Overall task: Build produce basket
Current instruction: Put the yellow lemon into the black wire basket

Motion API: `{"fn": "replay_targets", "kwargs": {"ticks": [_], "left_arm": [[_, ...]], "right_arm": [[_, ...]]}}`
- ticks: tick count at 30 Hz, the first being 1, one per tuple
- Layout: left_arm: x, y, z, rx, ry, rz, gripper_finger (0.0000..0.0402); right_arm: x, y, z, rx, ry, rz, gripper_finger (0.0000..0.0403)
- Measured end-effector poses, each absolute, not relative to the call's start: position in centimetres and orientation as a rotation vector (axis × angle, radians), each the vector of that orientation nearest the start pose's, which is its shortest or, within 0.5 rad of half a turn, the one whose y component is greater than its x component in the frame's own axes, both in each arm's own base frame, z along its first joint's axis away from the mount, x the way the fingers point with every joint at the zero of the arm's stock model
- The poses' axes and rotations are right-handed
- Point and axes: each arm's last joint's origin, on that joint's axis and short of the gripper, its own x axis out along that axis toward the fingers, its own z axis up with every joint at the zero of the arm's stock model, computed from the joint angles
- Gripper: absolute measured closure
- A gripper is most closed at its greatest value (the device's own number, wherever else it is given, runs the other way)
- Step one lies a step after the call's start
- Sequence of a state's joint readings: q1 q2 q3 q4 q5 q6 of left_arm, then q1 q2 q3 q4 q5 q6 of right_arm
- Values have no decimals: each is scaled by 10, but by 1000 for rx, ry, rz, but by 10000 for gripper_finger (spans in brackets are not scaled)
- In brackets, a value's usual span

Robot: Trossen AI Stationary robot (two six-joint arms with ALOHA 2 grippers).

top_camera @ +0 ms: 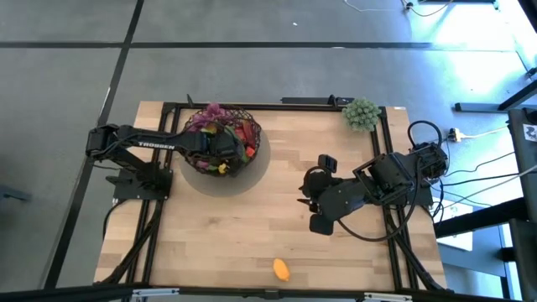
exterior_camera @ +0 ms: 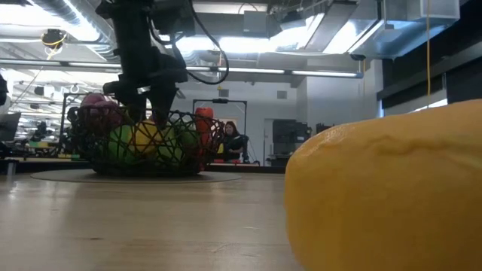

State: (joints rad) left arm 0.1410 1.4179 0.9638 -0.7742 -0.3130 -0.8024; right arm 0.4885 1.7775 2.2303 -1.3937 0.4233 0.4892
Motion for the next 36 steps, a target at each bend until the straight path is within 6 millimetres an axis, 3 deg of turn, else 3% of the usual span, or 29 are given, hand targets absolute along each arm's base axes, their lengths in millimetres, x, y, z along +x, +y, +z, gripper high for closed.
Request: {"fn": "replay_targets", "kwargs": {"ticks": [7,16,20,27,36], "left_arm": [[249,40,235,-522,954,817,121],[236,20,270,-348,754,753,122],[234,1,285,-246,686,596,122],[237,-42,305,-168,523,337,122],[225,-93,300,-152,560,141,122]], "right_arm": [[291,141,447,45,828,-146,267],[292,141,447,47,825,-145,267],[292,142,447,48,820,-144,267],[300,143,455,-110,718,-89,267],[305,146,460,-47,657,-59,267]]}}
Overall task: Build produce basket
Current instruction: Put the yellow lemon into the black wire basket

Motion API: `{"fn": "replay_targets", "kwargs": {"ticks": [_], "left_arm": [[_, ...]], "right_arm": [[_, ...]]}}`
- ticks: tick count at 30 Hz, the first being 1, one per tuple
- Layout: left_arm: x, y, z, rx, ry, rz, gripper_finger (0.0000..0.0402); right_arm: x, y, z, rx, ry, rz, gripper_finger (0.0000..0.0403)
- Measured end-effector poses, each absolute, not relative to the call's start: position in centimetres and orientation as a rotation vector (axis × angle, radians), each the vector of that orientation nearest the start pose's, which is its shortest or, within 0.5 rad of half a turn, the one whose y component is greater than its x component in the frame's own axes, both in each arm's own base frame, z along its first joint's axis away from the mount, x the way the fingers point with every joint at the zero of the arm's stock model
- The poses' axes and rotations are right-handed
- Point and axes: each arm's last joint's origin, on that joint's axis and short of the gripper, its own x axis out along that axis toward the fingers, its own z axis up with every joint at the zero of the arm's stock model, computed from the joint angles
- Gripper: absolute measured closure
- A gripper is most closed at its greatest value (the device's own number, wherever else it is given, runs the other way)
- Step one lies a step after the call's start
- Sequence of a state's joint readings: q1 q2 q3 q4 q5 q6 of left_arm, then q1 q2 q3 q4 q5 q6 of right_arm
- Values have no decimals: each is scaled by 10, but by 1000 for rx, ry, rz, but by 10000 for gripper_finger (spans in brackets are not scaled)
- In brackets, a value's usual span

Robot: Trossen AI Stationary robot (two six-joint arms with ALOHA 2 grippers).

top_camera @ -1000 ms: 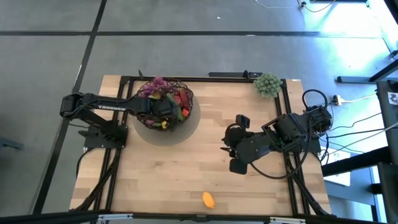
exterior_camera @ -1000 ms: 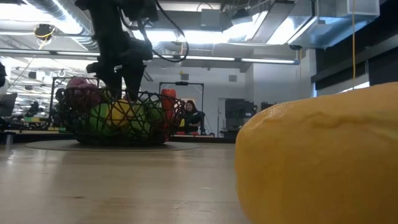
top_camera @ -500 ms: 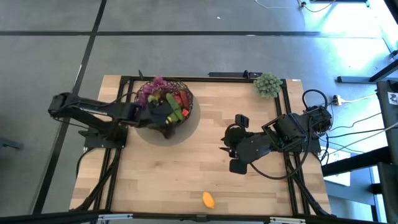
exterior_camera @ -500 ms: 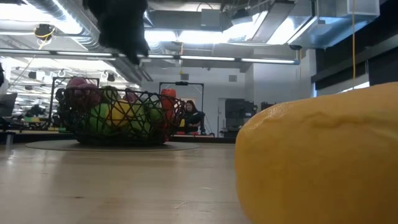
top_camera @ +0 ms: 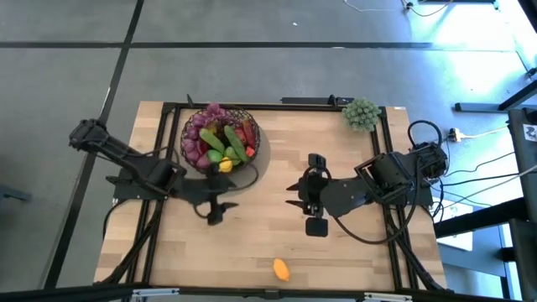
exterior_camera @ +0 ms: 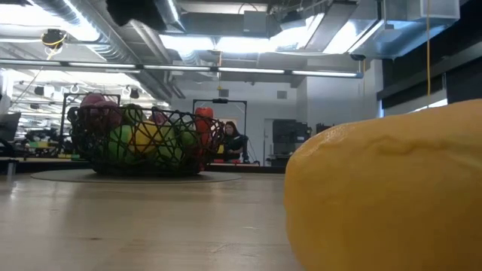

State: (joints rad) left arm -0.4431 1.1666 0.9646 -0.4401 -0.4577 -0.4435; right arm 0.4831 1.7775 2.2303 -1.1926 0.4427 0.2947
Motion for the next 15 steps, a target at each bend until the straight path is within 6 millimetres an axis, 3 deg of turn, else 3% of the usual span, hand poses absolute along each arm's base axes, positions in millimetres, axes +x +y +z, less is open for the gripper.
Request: {"fn": "replay_targets", "kwargs": {"ticks": [10,15], "left_arm": [[205,-128,302,-136,480,152,122],[200,-135,303,-133,465,155,122]], "right_arm": [[309,145,463,-57,614,-46,267],[310,137,440,-112,772,-90,267]]}}
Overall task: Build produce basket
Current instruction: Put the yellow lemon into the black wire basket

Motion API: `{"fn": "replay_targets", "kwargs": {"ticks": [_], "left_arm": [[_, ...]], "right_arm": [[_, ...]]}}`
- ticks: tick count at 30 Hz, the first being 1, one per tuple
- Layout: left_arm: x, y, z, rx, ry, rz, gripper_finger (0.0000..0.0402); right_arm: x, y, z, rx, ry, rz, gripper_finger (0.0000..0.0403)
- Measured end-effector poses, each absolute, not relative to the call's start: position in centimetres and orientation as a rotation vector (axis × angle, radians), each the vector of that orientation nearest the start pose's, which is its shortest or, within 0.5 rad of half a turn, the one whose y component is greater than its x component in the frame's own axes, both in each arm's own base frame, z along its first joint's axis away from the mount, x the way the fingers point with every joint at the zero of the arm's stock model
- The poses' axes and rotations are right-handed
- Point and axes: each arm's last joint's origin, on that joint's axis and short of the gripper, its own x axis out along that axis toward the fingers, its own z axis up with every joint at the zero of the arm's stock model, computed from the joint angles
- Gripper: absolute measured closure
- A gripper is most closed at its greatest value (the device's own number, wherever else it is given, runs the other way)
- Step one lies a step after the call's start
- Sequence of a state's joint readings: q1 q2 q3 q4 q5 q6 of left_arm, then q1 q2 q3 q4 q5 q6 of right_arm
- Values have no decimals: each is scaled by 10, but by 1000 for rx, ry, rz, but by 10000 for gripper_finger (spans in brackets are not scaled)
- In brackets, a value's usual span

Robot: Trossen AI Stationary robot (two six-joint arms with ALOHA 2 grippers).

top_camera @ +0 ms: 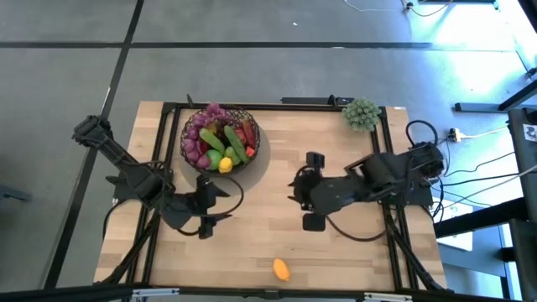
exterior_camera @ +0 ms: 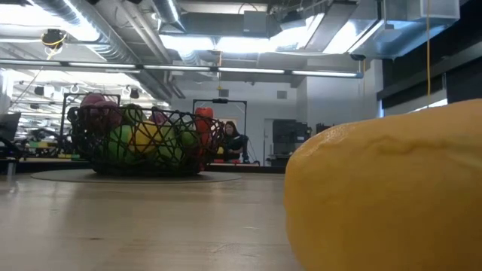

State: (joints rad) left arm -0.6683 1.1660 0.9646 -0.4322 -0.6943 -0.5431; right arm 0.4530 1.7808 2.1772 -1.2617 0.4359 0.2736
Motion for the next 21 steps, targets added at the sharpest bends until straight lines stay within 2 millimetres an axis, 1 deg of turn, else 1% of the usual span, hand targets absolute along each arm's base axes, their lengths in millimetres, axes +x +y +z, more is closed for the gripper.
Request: {"fn": "replay_targets", "kwargs": {"ticks": [3,6,9,12,16,21], "left_arm": [[200,-134,303,-137,463,158,122],[200,-134,303,-137,463,158,122],[200,-135,303,-137,463,158,122],[200,-134,303,-137,463,158,122],[200,-134,303,-146,463,160,122],[200,-134,303,-163,462,164,122]], "right_arm": [[316,138,413,-175,890,-41,267],[320,143,385,-220,998,64,267],[325,147,361,-240,1063,164,267],[328,146,345,-216,1105,237,267],[331,144,326,-158,1146,276,267],[338,148,308,-136,1108,283,267]]}}
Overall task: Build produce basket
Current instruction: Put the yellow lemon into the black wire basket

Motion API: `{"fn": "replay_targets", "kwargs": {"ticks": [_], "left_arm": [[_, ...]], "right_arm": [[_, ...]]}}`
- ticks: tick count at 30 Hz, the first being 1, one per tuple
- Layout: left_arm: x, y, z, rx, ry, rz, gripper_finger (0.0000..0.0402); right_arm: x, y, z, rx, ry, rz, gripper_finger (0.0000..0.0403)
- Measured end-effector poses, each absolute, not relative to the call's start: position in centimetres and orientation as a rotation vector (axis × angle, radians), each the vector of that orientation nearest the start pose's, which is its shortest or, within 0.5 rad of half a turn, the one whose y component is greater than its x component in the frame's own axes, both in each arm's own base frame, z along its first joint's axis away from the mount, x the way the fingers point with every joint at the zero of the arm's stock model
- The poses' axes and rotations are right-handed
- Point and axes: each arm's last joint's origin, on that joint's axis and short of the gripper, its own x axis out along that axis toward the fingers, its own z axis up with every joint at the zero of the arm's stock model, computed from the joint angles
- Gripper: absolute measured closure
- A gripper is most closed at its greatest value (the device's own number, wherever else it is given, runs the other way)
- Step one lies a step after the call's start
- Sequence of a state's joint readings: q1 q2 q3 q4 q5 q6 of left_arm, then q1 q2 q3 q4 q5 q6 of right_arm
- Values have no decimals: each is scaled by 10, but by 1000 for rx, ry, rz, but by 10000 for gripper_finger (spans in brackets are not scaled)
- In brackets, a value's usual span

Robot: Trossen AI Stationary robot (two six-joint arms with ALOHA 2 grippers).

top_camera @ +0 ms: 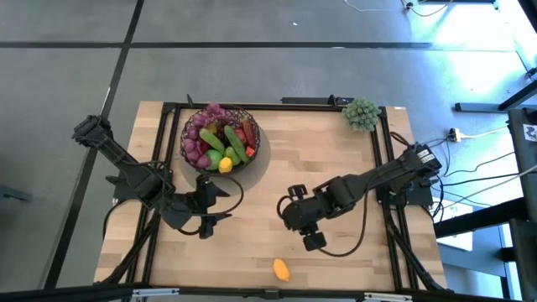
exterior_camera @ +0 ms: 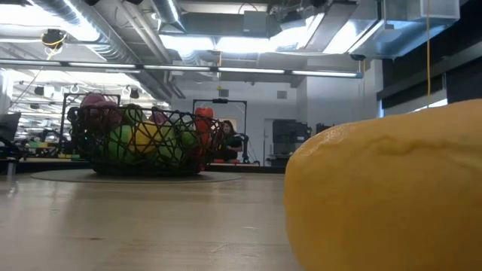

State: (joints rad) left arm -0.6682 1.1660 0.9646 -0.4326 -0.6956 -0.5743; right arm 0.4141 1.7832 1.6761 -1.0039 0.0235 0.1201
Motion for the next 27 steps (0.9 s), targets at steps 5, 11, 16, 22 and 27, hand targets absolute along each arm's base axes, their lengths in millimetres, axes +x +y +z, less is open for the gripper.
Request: {"fn": "replay_targets", "kwargs": {"ticks": [5,11,16,22,27], "left_arm": [[200,-134,303,-161,463,163,122],[200,-135,302,-84,472,138,122],[199,-135,303,-9,483,104,122],[198,-137,300,60,538,-4,122],[196,-135,297,91,575,2,122]], "right_arm": [[339,148,301,-83,1110,251,267],[340,149,303,-53,1096,229,267],[342,151,300,142,1135,182,267],[337,173,294,398,1228,169,267],[337,201,281,688,1302,89,267]]}}
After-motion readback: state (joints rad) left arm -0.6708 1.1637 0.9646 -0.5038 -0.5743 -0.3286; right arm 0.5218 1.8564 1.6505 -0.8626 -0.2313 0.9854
